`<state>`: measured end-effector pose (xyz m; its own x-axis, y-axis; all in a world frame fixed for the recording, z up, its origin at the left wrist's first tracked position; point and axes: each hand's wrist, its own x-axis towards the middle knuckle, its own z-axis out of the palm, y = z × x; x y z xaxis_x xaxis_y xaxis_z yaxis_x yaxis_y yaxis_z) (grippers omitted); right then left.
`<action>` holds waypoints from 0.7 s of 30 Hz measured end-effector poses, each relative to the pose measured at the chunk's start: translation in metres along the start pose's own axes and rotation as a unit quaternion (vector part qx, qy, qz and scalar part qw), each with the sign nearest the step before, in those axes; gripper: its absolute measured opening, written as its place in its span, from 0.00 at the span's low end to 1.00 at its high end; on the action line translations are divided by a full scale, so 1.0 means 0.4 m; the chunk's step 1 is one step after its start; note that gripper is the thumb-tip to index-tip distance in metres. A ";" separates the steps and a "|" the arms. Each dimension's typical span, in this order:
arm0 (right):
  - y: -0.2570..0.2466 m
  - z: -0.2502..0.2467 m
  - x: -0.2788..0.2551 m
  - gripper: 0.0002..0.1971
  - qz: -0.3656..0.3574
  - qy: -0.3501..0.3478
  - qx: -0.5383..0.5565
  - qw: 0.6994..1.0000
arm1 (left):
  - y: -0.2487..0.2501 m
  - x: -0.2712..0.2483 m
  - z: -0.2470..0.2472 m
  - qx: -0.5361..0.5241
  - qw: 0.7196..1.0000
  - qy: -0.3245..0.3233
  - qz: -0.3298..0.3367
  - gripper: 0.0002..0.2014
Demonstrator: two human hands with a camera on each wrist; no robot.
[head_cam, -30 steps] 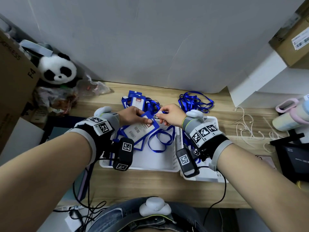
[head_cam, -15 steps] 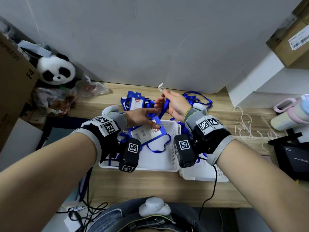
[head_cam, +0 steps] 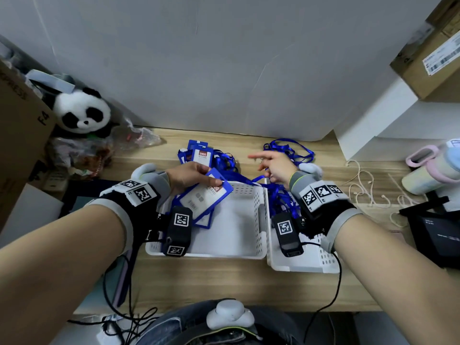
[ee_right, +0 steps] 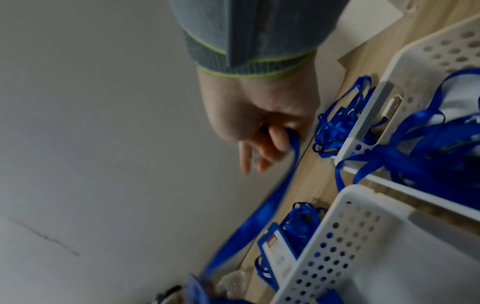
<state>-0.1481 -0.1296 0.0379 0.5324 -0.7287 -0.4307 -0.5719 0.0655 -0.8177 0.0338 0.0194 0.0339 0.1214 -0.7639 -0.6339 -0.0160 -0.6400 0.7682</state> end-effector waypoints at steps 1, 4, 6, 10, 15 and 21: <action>0.000 0.012 -0.004 0.30 0.005 -0.043 -0.018 0.999 | 0.012 0.002 0.008 -0.023 1.000 -0.010 0.013 0.11; -0.015 0.044 -0.021 0.28 -0.007 -0.141 -0.046 0.989 | 0.063 0.006 0.037 -0.069 0.995 -0.029 0.059 0.05; -0.019 0.057 -0.033 0.17 -0.008 -0.204 -0.058 0.977 | 0.092 0.008 0.053 -0.078 0.993 -0.038 0.081 0.03; -0.023 0.055 -0.038 0.15 0.017 -0.197 -0.041 0.979 | 0.131 0.022 0.075 -0.094 0.990 -0.034 0.104 0.04; -0.022 0.012 0.004 0.12 -0.002 -0.048 0.038 0.998 | 0.137 0.048 0.090 -0.116 0.989 -0.005 0.088 0.02; -0.044 -0.101 0.083 0.19 0.016 0.109 0.218 0.970 | 0.141 0.112 0.116 -0.166 0.978 0.120 0.047 0.08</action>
<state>-0.1457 -0.1827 0.0533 0.3466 -0.8450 -0.4073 -0.2431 0.3384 -0.9091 -0.0078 -0.0547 0.0448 0.3641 -0.7508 -0.5511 0.2809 -0.4757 0.8336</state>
